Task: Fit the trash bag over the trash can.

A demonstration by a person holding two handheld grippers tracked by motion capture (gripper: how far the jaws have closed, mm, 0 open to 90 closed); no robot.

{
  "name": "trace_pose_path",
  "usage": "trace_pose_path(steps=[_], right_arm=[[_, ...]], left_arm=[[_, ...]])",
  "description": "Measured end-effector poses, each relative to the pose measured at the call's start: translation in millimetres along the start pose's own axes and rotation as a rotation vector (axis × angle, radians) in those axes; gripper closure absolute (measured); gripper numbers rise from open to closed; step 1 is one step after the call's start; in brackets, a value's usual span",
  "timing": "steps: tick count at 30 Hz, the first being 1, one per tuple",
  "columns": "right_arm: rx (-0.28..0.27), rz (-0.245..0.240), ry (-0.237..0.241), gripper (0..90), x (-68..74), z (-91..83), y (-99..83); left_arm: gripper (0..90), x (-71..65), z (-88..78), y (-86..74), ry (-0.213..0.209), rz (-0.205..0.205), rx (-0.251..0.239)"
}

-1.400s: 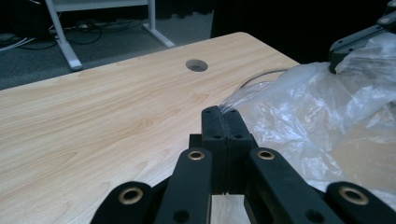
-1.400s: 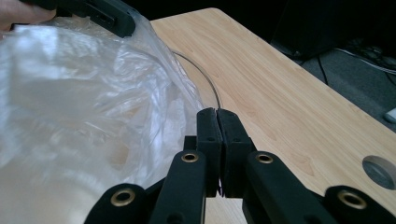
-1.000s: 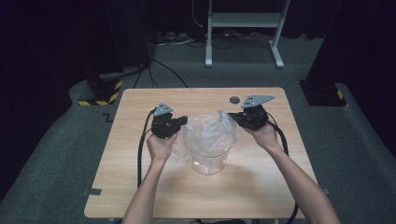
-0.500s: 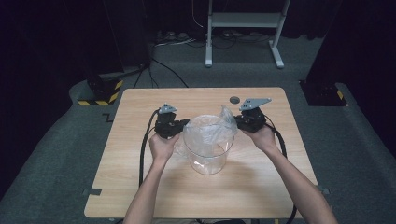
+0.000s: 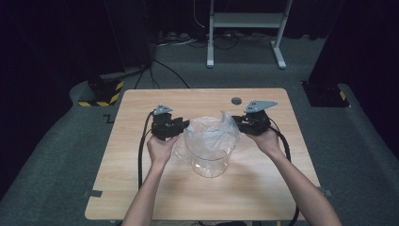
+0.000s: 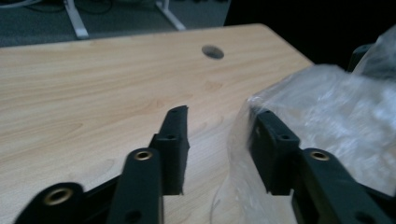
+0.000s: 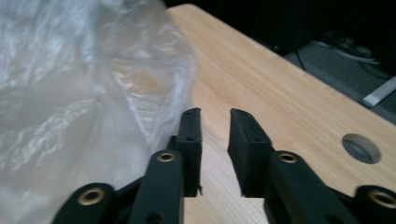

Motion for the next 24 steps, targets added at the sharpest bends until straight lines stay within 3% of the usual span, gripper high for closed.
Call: trace_pose_path(steps=[4,8,10,17,21,24], right_arm=[[-0.044,0.008,-0.009,67.1,1.0,-11.2,2.5],[-0.059,0.002,-0.006,65.0,4.8,-18.0,3.8],[-0.071,-0.005,-0.003,63.9,7.8,-22.0,5.4],[-0.119,-0.035,0.017,61.4,22.7,-39.0,9.4],[-0.127,-0.040,0.015,60.7,26.1,-47.3,5.9],[-0.163,-0.023,0.021,60.0,26.6,-57.5,5.8]], left_arm=[[50.4,-9.0,-19.0,5.8,-0.001,0.024,-0.075],[48.4,-21.2,-30.5,6.5,-0.013,0.052,-0.103],[48.1,-23.6,-32.0,6.0,-0.012,0.068,-0.086],[52.5,-24.0,-24.1,0.7,-0.020,0.064,-0.015],[61.4,-26.3,-22.5,-1.8,-0.030,0.086,0.010],[69.1,-26.3,-22.8,-1.9,-0.040,0.078,0.015]])
Point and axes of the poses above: each handheld gripper's, and its own axes: z roughly forward along the jaws, y roughly out of its top, x roughly to its left, the point moved 4 cm from there along z, roughly forward along the jaws, and after that the axes turned 3 degrees about -z, right-handed, at the moved point
